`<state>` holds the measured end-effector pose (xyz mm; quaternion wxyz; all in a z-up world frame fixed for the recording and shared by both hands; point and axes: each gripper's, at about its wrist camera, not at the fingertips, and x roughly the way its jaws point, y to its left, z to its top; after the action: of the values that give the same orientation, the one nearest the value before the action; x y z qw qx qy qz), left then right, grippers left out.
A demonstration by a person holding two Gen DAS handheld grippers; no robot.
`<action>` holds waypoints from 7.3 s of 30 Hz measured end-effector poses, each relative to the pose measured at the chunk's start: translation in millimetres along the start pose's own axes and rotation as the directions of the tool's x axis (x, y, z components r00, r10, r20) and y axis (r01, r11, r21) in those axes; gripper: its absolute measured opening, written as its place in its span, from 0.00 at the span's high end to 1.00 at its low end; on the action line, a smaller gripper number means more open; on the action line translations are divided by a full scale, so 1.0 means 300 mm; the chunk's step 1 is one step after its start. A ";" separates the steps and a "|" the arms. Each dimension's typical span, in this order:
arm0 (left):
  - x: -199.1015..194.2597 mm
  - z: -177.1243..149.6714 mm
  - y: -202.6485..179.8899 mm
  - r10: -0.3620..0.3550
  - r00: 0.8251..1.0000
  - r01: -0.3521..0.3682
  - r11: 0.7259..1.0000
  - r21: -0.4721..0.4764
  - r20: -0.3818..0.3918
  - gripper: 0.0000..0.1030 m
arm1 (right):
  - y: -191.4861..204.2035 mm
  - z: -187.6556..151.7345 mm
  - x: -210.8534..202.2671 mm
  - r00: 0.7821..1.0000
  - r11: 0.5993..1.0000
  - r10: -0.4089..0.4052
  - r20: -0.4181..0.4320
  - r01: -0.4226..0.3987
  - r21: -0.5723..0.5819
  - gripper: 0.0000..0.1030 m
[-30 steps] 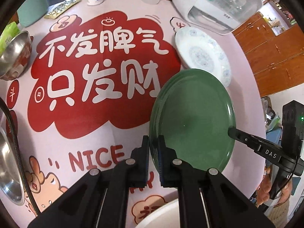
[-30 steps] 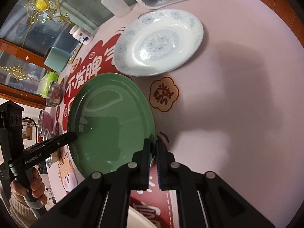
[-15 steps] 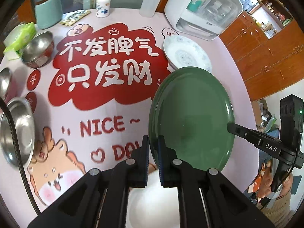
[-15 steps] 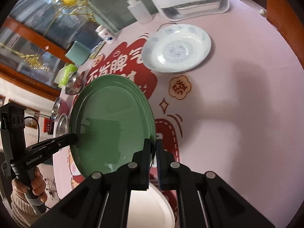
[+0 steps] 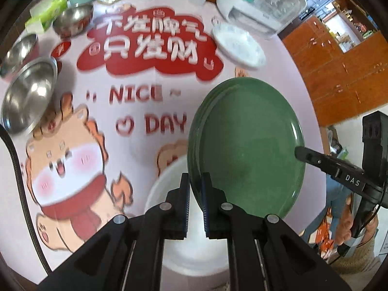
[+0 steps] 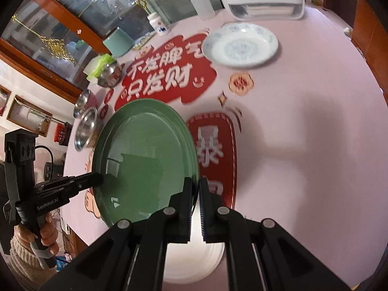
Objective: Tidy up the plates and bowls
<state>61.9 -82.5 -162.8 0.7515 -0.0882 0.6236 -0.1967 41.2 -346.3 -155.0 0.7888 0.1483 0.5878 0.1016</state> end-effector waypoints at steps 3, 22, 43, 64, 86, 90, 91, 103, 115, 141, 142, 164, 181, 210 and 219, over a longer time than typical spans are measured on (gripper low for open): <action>0.036 -0.066 0.021 0.008 0.999 -0.008 1.000 -0.005 -0.038 0.93 | -0.002 -0.078 0.047 0.999 1.000 -0.012 -0.048 0.013 0.005 0.95; 0.209 -0.242 0.108 0.058 0.989 -0.061 0.998 -0.021 -0.135 0.93 | -0.024 -0.263 0.252 0.982 0.999 -0.039 -0.187 0.043 0.017 0.94; 0.207 -0.260 0.083 0.092 0.987 -0.092 0.996 0.006 -0.134 0.92 | 0.004 -0.279 0.240 0.973 0.995 -0.088 -0.212 0.077 -0.056 0.90; 0.132 -0.247 0.014 0.155 0.986 -0.151 0.986 0.065 -0.057 0.65 | 0.052 -0.262 0.148 0.979 0.977 -0.172 -0.113 0.155 -0.148 0.71; -0.186 -0.243 -0.106 0.147 0.965 -0.190 0.961 0.198 0.215 0.37 | 0.185 -0.285 0.020 0.987 0.981 -0.163 -0.012 0.161 -0.109 0.71; -0.219 -0.241 -0.141 0.117 0.960 -0.185 0.948 0.259 0.256 0.26 | 0.204 -0.298 -0.018 0.985 0.981 -0.170 0.029 0.171 -0.086 0.71; -0.226 -0.238 -0.149 0.109 0.958 -0.183 0.945 0.271 0.264 0.26 | 0.209 -0.300 -0.029 0.984 0.981 -0.172 0.039 0.174 -0.080 0.71; -0.314 -0.149 -0.236 0.051 0.948 -0.158 0.933 0.324 0.315 0.15 | 0.232 -0.253 -0.232 0.972 0.984 -0.164 0.171 0.173 -0.039 0.54; -0.482 0.128 -0.415 0.112 0.890 -0.263 0.918 0.298 0.441 0.14 | 0.168 0.084 -0.508 0.937 0.970 -0.140 0.322 0.195 -0.148 0.54; 0.260 0.959 -0.387 0.226 0.946 -0.230 0.973 -0.008 0.233 0.14 | -0.474 0.869 -0.015 0.987 0.997 -0.067 0.146 0.072 -0.028 0.54; 0.298 0.971 -0.374 0.238 0.946 -0.240 0.971 -0.019 0.221 0.15 | -0.489 0.876 0.017 0.990 0.998 -0.057 0.131 0.060 -0.016 0.54; 0.672 1.032 -0.272 0.225 0.974 -0.224 0.974 -0.044 0.017 0.51 | -0.554 0.918 0.341 0.999 0.999 -0.038 0.003 0.038 0.023 0.79; 0.688 1.014 -0.248 0.193 0.981 -0.191 0.977 -0.097 0.013 0.88 | -0.538 0.905 0.350 0.997 0.997 -0.072 0.011 0.072 0.000 0.92; 0.598 0.754 -0.182 0.011 1.000 -0.012 0.998 -0.054 -0.023 0.88 | -0.516 0.714 0.285 0.998 0.997 -0.060 0.019 0.061 -0.048 0.92; 0.534 0.695 -0.218 -0.017 1.000 0.018 0.998 -0.053 0.009 0.88 | -0.516 0.671 0.256 0.999 0.999 -0.038 0.031 0.039 -0.033 0.92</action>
<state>275.7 -230.2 -239.4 0.7498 -0.1144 0.6244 -0.1863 253.8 -488.5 -225.2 0.8019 0.1253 0.5766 0.0941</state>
